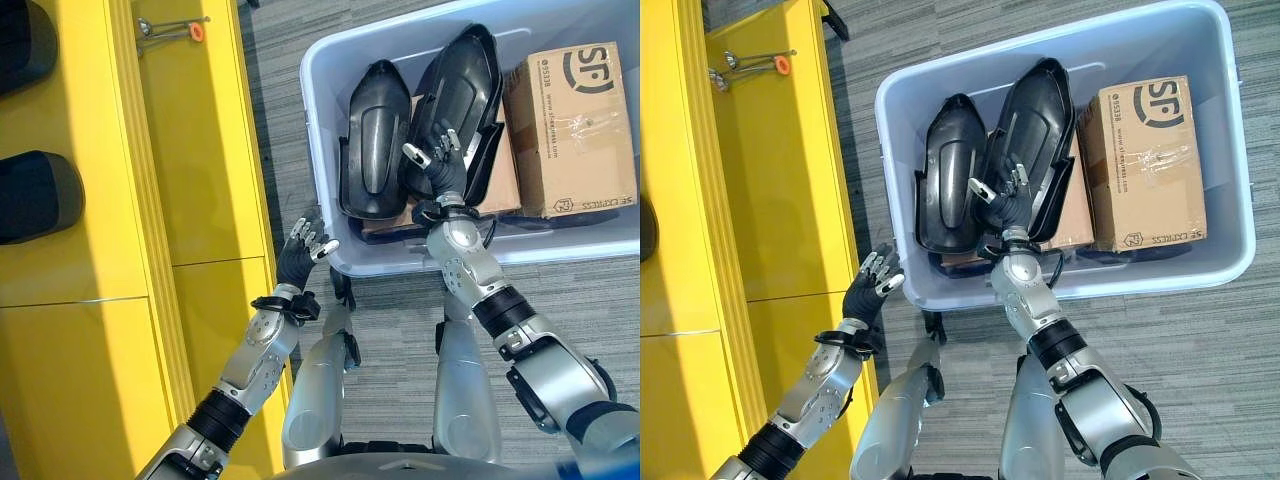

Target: Move parts from the plastic box to the shelf.

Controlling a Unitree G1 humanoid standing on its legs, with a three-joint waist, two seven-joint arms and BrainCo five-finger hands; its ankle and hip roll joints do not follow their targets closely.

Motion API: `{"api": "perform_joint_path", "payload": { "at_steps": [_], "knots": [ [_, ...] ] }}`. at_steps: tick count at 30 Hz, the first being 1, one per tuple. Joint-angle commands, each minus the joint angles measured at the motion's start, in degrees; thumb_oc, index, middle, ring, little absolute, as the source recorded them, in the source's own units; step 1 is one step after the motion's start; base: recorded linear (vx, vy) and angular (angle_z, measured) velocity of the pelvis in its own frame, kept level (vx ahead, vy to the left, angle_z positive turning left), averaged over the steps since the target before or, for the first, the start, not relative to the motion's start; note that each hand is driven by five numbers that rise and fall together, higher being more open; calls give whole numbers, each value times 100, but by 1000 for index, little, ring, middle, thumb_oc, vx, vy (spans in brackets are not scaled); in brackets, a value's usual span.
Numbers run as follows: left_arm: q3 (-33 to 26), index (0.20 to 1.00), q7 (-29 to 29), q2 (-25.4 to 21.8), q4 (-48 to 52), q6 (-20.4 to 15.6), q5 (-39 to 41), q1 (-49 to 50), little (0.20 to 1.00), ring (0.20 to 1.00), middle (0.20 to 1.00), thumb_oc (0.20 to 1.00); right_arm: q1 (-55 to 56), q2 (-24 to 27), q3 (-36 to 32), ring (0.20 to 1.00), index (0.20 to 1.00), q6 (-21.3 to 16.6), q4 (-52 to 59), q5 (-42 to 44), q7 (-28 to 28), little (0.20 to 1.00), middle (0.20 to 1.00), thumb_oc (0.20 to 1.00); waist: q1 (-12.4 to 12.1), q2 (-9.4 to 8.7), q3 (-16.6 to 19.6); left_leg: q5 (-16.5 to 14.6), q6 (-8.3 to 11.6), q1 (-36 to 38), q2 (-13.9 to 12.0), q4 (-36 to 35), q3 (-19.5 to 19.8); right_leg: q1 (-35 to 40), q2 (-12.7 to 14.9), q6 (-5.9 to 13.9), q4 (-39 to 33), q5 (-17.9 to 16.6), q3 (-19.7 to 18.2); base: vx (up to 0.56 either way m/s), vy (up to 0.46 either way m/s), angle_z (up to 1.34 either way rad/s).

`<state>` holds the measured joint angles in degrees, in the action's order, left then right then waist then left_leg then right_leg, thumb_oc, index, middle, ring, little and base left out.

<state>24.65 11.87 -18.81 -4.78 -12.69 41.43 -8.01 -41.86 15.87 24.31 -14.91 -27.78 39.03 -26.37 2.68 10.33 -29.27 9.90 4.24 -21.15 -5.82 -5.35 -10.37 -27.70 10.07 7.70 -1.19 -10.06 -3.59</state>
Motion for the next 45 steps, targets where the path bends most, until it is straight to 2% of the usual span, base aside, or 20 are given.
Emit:
{"api": "perform_joint_path", "payload": {
  "at_steps": [1,6,8,12,45],
  "knots": [
    [157,1000,111,-262,110,-237,-71,-165,1000,1000,1000,1000,-564,-170,-189,1000,1000,-51,-77,-540,-168,1000,1000,1000,-158,-43,28,-589,305,523,-295,35,449,-849,226,43,1555,940,6,0,0,0],
    [103,1000,217,-295,183,-288,-187,-159,1000,1000,1000,1000,-743,11,-129,1000,1000,288,-166,-1541,-542,1000,1000,1000,-174,-66,2,-582,299,495,-298,35,481,-855,231,43,1568,945,33,2,2,2],
    [62,1000,298,-293,202,-315,-248,-191,1000,1000,1000,1000,-883,95,-137,1000,1000,540,-302,-2046,-744,1000,1000,1000,-178,-81,-19,-584,297,472,-302,35,495,-873,234,47,1577,945,51,5,12,10],
    [36,1000,371,-283,228,-318,-283,-201,1000,1000,1000,1000,-1018,152,-144,1000,1000,718,-359,-2468,-933,1000,1000,1000,-180,-99,-19,-592,290,456,-297,35,504,-892,235,50,1594,947,58,1,9,5],
    [145,1000,736,-261,205,-445,-374,-353,1000,1000,1000,1000,-1580,-403,-40,1000,1000,963,-1634,-2673,-1432,1000,1000,1000,-321,-175,-52,-619,265,283,-267,35,586,-1008,271,69,1629,958,169,0,0,0]
  ]
}}
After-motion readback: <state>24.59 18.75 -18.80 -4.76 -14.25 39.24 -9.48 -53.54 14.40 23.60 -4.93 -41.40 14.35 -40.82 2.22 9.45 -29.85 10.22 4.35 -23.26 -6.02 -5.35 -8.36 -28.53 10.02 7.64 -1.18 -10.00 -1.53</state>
